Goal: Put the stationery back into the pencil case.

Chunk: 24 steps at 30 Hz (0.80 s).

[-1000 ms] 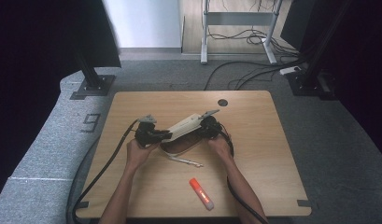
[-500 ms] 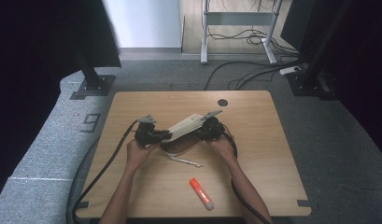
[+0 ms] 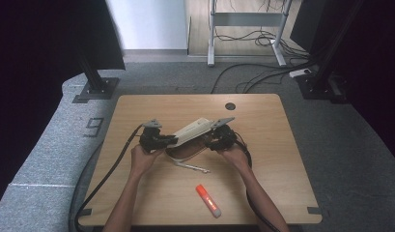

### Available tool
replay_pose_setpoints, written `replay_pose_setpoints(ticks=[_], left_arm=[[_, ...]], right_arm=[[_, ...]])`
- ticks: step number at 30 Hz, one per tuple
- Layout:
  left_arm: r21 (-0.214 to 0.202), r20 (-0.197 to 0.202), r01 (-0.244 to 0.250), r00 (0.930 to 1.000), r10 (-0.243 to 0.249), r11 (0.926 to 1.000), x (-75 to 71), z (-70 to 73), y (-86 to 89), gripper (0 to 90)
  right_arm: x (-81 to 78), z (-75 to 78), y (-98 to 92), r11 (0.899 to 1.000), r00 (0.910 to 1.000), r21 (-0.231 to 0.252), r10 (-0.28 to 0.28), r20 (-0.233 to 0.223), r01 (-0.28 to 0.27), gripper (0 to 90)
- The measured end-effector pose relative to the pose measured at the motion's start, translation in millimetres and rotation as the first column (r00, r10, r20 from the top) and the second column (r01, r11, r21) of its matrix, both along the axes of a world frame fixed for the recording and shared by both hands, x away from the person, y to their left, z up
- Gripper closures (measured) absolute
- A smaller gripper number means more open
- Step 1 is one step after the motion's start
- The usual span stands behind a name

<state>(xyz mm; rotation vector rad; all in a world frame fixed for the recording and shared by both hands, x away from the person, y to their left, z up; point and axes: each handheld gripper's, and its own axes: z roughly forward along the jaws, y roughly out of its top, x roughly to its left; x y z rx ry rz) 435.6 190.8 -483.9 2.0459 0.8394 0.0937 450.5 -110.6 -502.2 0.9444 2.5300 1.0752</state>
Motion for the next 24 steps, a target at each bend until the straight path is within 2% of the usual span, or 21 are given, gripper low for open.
replay_pose_setpoints(ticks=[15, 24], left_arm=[[0.006, 0.004, 0.000, 1.0000, 0.000, 1.0000, -1.2, 0.0, -1.2, 77.6], [0.005, 0.006, -0.007, 1.0000, 0.007, 1.0000, -1.8, 0.2, -1.8, 77.6]], right_arm=[[-33.6, 9.7, 0.3, 0.997, 0.9968, 0.024, 0.079, 0.002, -0.079, 48.2], [-53.7, 8.6, 7.9, 0.988, 0.9881, 0.036, 0.153, -0.014, -0.152, 53.7]])
